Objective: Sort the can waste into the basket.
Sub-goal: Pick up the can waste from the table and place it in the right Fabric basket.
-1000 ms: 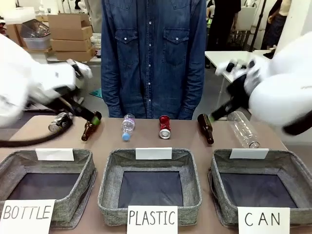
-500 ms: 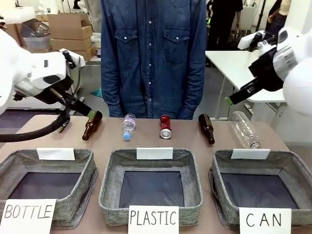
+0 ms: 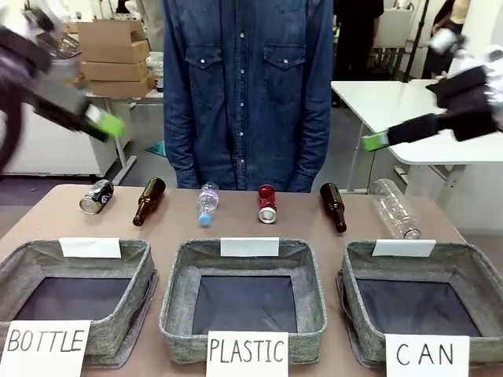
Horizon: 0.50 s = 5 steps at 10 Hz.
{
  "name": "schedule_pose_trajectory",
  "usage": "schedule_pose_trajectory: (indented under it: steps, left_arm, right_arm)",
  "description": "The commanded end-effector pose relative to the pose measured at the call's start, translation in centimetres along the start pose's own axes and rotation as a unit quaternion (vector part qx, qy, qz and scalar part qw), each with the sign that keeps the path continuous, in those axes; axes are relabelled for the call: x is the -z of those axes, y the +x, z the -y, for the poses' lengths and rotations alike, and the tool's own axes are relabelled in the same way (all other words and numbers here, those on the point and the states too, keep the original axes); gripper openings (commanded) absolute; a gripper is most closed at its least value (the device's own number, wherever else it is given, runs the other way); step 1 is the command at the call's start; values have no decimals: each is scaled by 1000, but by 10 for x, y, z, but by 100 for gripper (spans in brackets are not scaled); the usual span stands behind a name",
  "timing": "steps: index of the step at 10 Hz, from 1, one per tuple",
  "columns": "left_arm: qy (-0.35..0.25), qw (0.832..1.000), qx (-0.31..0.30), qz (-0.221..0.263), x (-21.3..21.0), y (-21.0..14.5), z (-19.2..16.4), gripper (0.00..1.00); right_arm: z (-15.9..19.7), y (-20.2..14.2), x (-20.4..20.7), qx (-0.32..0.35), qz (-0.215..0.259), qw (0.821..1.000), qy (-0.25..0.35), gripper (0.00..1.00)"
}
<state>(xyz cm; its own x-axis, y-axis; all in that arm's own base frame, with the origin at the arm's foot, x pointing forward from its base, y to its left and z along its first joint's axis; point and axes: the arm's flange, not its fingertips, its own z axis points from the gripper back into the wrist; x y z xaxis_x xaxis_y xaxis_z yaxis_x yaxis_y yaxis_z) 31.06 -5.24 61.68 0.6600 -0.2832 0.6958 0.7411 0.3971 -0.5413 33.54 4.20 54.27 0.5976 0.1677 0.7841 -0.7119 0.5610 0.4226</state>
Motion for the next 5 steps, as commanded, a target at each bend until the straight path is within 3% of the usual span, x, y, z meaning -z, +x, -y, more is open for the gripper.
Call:
schedule_pose_trajectory:
  steps: [1, 4, 5]
  left_arm:
    - [-80, 986, -143, 31, -28, -23, -58, 100]
    - [-165, 952, -254, 30, -12, -73, -128, 100]
    - [-171, 940, -291, 49, -6, -85, -143, 100]
  right_arm:
    - [34, -1, -27, 258, 71, 945, 190, 100]
    - [49, -4, -40, 320, 100, 923, 187, 100]
    - [49, -5, -42, 323, 101, 924, 179, 100]
